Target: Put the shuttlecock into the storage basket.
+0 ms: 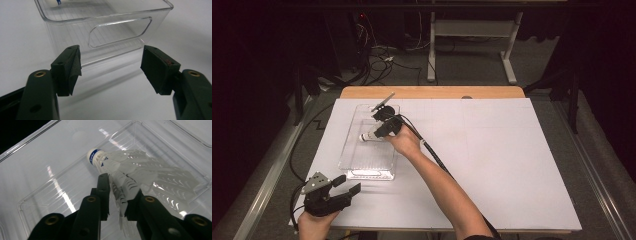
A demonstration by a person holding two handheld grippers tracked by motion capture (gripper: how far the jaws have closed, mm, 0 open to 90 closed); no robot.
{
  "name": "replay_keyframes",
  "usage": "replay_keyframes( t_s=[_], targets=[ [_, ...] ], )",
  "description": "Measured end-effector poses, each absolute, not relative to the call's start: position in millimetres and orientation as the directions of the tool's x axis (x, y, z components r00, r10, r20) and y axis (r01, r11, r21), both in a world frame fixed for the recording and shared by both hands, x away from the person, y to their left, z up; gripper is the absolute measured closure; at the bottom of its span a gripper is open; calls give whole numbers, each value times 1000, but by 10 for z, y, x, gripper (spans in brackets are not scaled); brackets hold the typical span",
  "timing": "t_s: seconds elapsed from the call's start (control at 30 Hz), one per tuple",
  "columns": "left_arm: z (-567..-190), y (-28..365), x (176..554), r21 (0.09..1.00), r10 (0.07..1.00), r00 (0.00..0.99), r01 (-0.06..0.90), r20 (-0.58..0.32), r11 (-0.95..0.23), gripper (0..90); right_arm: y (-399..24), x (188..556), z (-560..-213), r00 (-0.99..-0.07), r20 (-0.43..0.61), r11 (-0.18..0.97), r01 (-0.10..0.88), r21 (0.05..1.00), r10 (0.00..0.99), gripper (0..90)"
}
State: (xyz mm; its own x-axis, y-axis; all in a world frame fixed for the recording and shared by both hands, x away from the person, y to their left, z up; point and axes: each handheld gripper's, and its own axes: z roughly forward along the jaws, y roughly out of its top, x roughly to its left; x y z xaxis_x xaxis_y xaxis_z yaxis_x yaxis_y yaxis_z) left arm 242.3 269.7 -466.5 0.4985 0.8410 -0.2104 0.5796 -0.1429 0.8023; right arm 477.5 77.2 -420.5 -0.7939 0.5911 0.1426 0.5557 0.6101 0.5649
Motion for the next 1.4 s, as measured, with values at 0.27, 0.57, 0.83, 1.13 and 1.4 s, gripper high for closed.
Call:
replay_keyframes(
  t_s=[0.27, 0.57, 0.83, 1.13, 1.4],
  targets=[
    [-4664, 2699, 2421, 803, 841, 499, 578, -210, -143, 331, 742, 4793, -4218, -789, 169, 611, 574, 545, 590, 682],
    [-4664, 2699, 2423, 803, 840, 500, 578, -210, -144, 331, 671, 4789, -4185, -788, 180, 608, 579, 543, 589, 665],
    [-4665, 2691, 2423, 803, 840, 500, 578, -209, -145, 331, 555, 4750, -4112, -783, 188, 605, 587, 538, 593, 712],
    [-4666, 2688, 2423, 802, 842, 499, 579, -208, -145, 331, 444, 4714, -4081, -787, 180, 609, 580, 541, 591, 860],
    [-4667, 2689, 2424, 802, 842, 498, 579, -209, -144, 331, 492, 4729, -4142, -780, 180, 605, 589, 536, 600, 900]
  ],
)
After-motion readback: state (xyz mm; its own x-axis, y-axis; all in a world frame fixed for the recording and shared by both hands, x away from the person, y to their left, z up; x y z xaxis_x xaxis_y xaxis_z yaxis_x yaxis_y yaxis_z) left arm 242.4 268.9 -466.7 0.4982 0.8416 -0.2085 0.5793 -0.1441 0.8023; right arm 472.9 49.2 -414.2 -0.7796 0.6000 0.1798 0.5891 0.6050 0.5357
